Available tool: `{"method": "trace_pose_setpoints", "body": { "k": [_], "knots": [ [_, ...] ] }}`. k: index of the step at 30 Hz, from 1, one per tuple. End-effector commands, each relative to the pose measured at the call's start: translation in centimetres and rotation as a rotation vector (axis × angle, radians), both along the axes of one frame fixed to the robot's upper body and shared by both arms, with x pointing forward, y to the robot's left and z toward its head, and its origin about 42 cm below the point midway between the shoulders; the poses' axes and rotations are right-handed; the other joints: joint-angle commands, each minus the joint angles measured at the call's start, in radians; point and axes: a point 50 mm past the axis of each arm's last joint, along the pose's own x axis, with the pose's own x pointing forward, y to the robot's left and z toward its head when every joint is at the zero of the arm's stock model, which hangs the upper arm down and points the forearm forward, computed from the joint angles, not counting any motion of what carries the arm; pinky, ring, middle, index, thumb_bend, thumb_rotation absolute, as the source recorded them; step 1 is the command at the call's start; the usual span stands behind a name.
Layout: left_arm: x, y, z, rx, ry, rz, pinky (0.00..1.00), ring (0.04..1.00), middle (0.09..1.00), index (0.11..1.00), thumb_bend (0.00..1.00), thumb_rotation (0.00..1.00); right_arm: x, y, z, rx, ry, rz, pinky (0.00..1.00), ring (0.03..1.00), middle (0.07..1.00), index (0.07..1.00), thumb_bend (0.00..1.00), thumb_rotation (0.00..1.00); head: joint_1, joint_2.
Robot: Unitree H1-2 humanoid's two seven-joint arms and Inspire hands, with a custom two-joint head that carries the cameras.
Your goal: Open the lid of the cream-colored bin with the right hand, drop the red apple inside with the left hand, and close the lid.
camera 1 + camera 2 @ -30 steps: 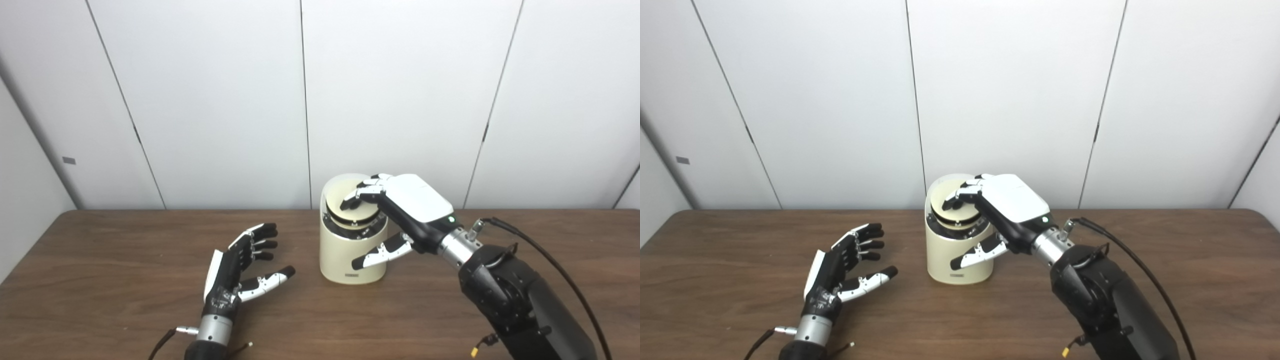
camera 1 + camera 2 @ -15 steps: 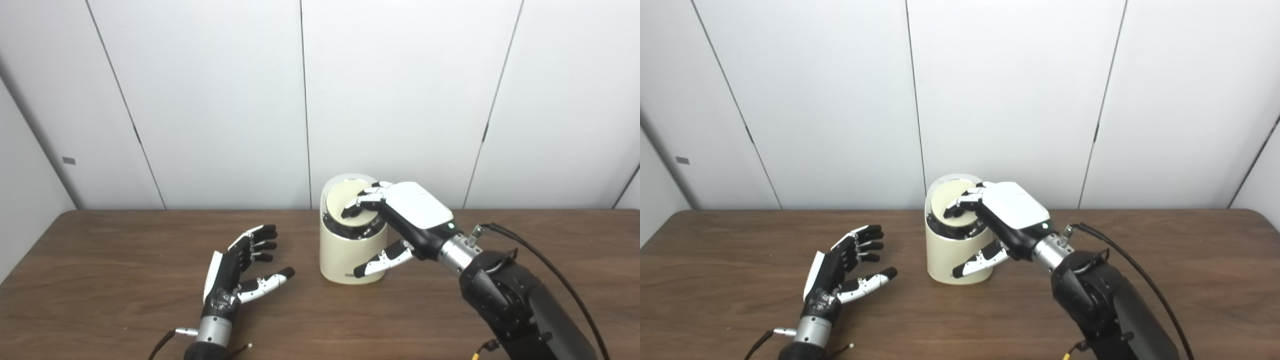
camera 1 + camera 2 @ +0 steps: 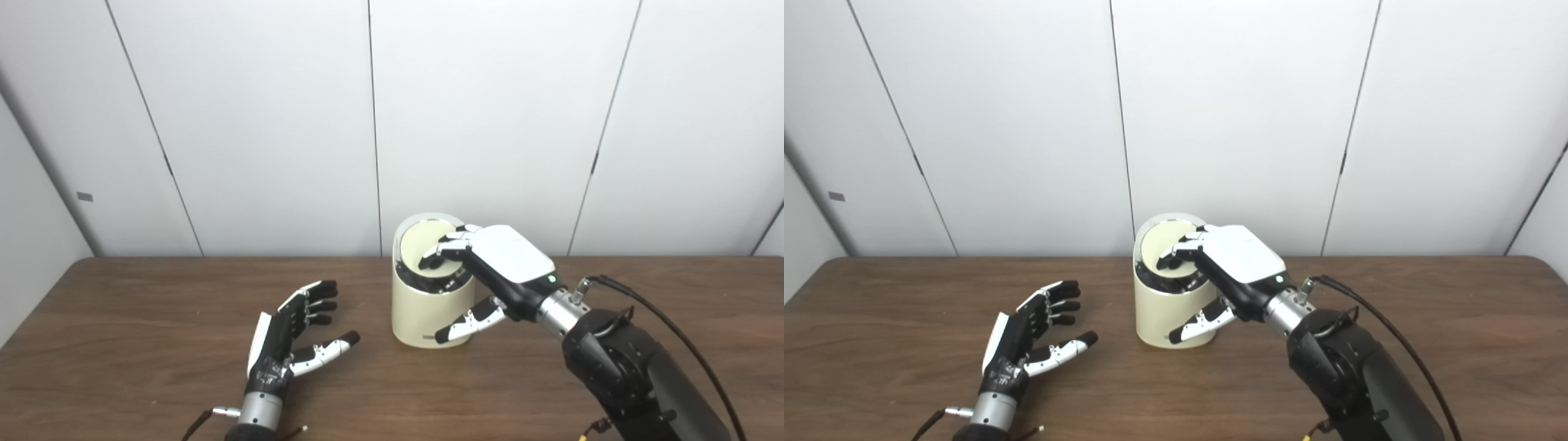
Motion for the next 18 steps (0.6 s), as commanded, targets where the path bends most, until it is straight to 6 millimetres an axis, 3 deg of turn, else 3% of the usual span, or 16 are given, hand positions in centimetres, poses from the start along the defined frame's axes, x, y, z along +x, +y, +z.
{"method": "trace_pose_setpoints", "body": {
  "k": [1,4,18],
  "knots": [
    [-0.09,0.09,0.46,-0.005,-0.024,0.006,0.68,0.728,0.774,0.780,0.71,0.06,0.19,0.14,0.73,-0.071,0.008,0.004,0.92,0.850,0.681,0.707,0.71,0.39,0.001,0.001],
    [-0.11,0.08,0.55,-0.003,-0.024,0.007,0.68,0.729,0.775,0.776,0.71,0.07,0.17,0.23,0.88,-0.122,0.015,0.003,0.90,0.836,0.680,0.700,0.72,0.42,0.004,0.006],
    [-0.20,0.10,0.80,-0.001,-0.021,0.014,0.68,0.734,0.779,0.778,0.71,0.07,-0.17,0.40,0.69,-0.176,0.078,0.005,0.91,0.826,0.682,0.687,0.74,0.42,0.011,0.019]
  ]
}}
